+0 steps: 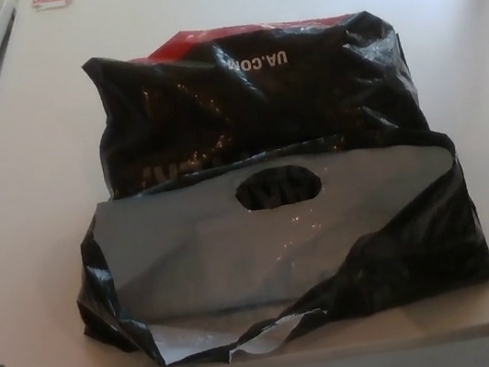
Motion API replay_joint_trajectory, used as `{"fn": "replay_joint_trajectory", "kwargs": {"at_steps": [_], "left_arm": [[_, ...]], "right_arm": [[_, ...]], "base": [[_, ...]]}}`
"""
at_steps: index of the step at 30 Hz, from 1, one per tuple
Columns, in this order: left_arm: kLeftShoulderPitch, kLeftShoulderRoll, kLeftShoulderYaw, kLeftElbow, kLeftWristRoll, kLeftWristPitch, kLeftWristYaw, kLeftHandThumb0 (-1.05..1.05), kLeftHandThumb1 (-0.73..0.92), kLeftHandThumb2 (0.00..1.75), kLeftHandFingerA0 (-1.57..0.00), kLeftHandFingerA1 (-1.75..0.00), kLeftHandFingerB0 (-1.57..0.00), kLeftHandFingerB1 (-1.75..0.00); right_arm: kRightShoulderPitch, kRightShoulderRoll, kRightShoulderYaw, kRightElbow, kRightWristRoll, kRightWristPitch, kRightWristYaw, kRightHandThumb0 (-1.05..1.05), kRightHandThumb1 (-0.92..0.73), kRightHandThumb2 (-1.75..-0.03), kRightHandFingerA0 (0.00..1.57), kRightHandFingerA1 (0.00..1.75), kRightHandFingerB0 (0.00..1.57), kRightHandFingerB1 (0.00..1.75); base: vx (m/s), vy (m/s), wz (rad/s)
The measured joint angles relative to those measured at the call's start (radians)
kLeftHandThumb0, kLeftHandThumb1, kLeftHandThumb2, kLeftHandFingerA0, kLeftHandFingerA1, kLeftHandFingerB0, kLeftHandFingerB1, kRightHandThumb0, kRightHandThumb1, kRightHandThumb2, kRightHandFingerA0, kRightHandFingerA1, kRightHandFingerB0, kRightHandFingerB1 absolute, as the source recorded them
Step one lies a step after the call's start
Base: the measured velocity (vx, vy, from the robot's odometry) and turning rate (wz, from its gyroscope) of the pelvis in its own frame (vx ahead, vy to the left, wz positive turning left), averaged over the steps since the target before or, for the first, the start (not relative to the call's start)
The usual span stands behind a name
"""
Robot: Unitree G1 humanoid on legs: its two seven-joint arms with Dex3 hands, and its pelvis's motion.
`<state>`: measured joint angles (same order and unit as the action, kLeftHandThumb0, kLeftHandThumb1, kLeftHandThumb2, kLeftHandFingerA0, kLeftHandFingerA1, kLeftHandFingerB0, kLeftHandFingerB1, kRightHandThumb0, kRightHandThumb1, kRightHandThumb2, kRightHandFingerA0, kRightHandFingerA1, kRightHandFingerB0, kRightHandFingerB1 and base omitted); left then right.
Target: A plastic bag is kept infront of the robot in the middle of the desk and the robot uses both its hands to grab it from the top and lifts it up and then releases it.
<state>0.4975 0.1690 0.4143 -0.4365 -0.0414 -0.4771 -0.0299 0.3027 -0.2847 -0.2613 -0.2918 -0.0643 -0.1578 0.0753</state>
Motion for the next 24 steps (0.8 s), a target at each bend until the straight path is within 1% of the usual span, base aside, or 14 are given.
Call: {"fn": "replay_joint_trajectory", "kwargs": {"at_steps": [1,5,6,8,9,10,11,18,19,20,21,22,23,24], "left_arm": [[-0.018,-0.001,-0.003,0.015,0.003,0.019,0.003,-0.35,0.49,0.63,-0.25,-0.40,-0.13,-0.33],[-0.084,-0.010,-0.016,0.097,0.023,0.076,0.018,-0.37,0.47,0.63,-0.23,-0.40,-0.13,-0.33],[-0.092,-0.012,-0.018,0.109,0.026,0.086,0.020,-0.36,0.52,0.63,-0.21,-0.35,-0.18,-0.34],[-0.115,-0.016,-0.030,0.150,0.032,0.116,0.025,-0.39,0.47,0.65,-0.22,-0.38,-0.12,-0.34],[-0.127,-0.018,-0.040,0.175,0.036,0.135,0.026,-0.33,0.55,0.57,-0.28,-0.34,-0.14,-0.28],[-0.136,-0.018,-0.051,0.198,0.040,0.152,0.026,-0.33,0.55,0.57,-0.28,-0.34,-0.14,-0.28],[-0.142,-0.018,-0.057,0.213,0.042,0.159,0.026,-0.31,0.57,0.57,-0.25,-0.31,-0.12,-0.27],[-0.191,0.000,-0.149,0.333,0.088,0.226,0.020,-0.30,0.50,0.58,-0.23,-0.33,-0.09,-0.22],[-0.196,0.001,-0.159,0.348,0.091,0.231,0.017,-0.36,0.49,0.63,-0.18,-0.35,-0.08,-0.20],[-0.202,0.001,-0.173,0.364,0.093,0.237,0.012,-0.36,0.48,0.61,-0.18,-0.34,-0.10,-0.21],[-0.207,0.001,-0.184,0.379,0.093,0.245,0.007,-0.23,0.49,0.95,0.00,-0.48,0.00,-0.50],[-0.210,0.001,-0.196,0.391,0.093,0.253,0.002,-0.33,0.51,0.58,-0.19,-0.31,-0.08,-0.22],[-0.213,0.001,-0.205,0.400,0.093,0.263,-0.003,-0.33,0.51,0.58,-0.19,-0.31,-0.08,-0.22],[-0.217,0.000,-0.213,0.409,0.093,0.272,-0.006,-0.34,0.51,0.58,-0.19,-0.31,-0.08,-0.22]], "right_arm": [[-0.018,0.000,0.000,0.027,0.001,0.011,0.002,-0.29,-0.45,-0.96,0.00,0.47,0.00,0.47],[-0.093,0.001,0.012,0.134,0.014,0.051,0.012,-0.29,-0.45,-0.96,0.01,0.46,0.00,0.47],[-0.104,0.001,0.014,0.150,0.016,0.057,0.014,-0.29,-0.46,-0.96,0.00,0.47,0.00,0.48],[-0.136,0.003,0.027,0.199,0.017,0.075,0.017,-0.29,-0.48,-0.97,0.00,0.46,0.00,0.48],[-0.153,0.004,0.042,0.226,0.014,0.083,0.017,-0.29,-0.48,-0.97,0.00,0.47,0.00,0.48],[-0.166,0.005,0.058,0.248,0.010,0.088,0.017,-0.29,-0.48,-0.97,0.00,0.47,0.00,0.48],[-0.173,0.006,0.067,0.259,0.008,0.090,0.017,-0.50,-0.61,-0.62,0.16,0.31,0.04,0.19],[-0.224,0.008,0.162,0.310,-0.042,0.118,0.015,-0.54,-0.67,-0.60,0.16,0.28,0.00,0.22],[-0.226,0.009,0.179,0.310,-0.051,0.123,0.014,-0.59,-0.66,-0.71,0.12,0.32,0.04,0.09],[-0.227,0.012,0.202,0.310,-0.062,0.131,0.013,-0.63,-0.49,-0.82,0.09,0.41,0.00,0.18],[-0.227,0.014,0.225,0.310,-0.073,0.137,0.012,-0.62,-0.53,-0.84,0.06,0.37,0.00,0.18],[-0.227,0.021,0.247,0.310,-0.084,0.142,0.011,-0.62,-0.53,-0.84,0.06,0.34,0.00,0.16],[-0.227,0.026,0.266,0.310,-0.094,0.146,0.009,-0.62,-0.53,-0.84,0.06,0.34,0.00,0.16],[-0.226,0.030,0.283,0.310,-0.102,0.150,0.008,-0.59,-0.64,-0.75,0.08,0.27,0.00,0.08]], "base": [[0.00,0.000,0.00],[0.00,0.000,0.00],[0.00,0.000,0.00],[0.00,0.000,0.00],[0.00,0.000,0.00],[0.00,0.000,0.00],[0.00,0.000,0.00],[0.00,0.000,0.00],[0.00,0.000,0.00],[0.00,0.000,0.00],[0.00,0.000,0.00],[0.00,0.000,0.00],[0.00,0.000,0.00],[0.00,0.000,0.00]]}}
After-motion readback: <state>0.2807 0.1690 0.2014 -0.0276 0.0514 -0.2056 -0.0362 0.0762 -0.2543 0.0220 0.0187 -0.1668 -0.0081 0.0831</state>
